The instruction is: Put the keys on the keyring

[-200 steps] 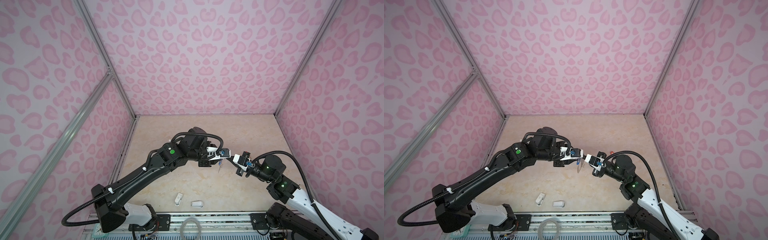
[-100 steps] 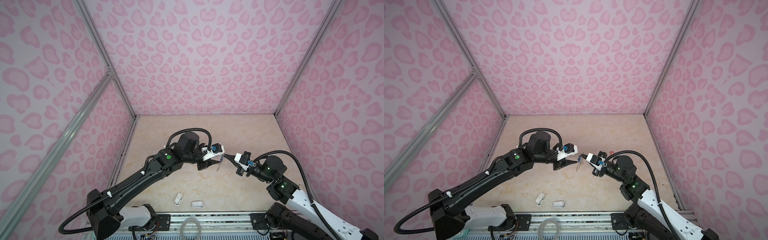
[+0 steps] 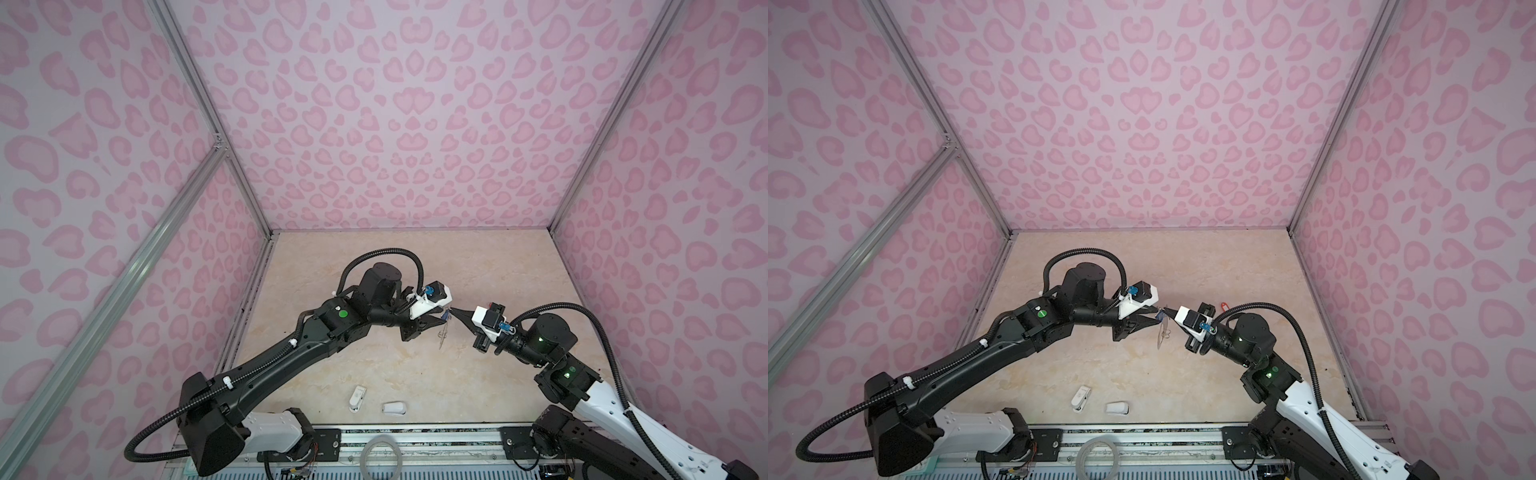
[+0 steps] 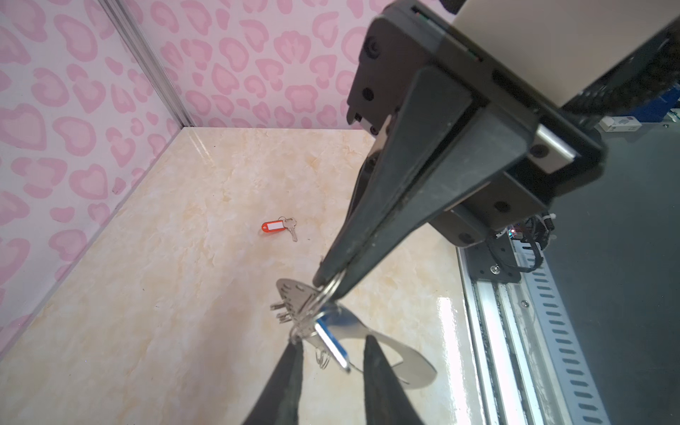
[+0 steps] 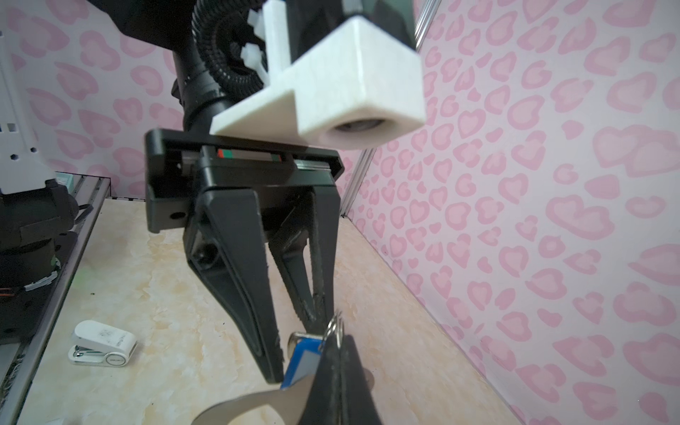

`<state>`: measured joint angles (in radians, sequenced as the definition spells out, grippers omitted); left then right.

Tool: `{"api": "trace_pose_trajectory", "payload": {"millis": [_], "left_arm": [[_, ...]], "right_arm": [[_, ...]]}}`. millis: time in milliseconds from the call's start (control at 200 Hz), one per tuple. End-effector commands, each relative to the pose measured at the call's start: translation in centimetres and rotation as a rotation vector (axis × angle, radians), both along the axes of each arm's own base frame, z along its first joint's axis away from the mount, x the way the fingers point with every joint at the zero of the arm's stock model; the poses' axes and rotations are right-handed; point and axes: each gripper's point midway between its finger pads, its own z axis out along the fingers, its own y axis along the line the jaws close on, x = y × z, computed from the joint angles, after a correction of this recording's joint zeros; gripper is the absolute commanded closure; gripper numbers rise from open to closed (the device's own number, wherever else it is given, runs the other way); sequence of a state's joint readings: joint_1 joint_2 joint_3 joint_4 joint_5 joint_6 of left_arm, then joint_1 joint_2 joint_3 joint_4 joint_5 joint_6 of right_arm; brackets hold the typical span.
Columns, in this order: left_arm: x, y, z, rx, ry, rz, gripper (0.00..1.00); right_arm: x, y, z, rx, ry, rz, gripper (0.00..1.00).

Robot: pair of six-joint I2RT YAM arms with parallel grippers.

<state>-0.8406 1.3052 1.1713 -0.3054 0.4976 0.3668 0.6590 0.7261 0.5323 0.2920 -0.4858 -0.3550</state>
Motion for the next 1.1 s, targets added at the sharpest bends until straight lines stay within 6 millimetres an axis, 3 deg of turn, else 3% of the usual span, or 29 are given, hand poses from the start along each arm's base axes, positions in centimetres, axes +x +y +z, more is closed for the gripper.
{"api": "trace_pose_trajectory", "payload": {"millis": [0, 245, 855, 1095], "left_arm": [[0.5, -0.5, 0.9, -0.028, -0.016, 0.009, 0.76], [0.6, -0.3, 1.1, -0.017, -0.037, 0.012, 0.96], [-2.9, 0.8, 0.0, 0.075, 0.093, -0.213, 0.97], [-3.0, 0.8, -0.5, 0.099, 0.108, -0.228, 0.97]], "right_arm": [[-0.1, 0.0, 0.9, 0.039, -0.018, 0.0, 1.0], [-0.3, 0.1, 1.1, 0.064, -0.016, 0.01, 1.0], [-1.6, 0.3, 2.6, 0.162, -0.057, 0.073, 1.0], [-1.7, 0.4, 2.6, 0.167, -0.056, 0.076, 1.0]]}}
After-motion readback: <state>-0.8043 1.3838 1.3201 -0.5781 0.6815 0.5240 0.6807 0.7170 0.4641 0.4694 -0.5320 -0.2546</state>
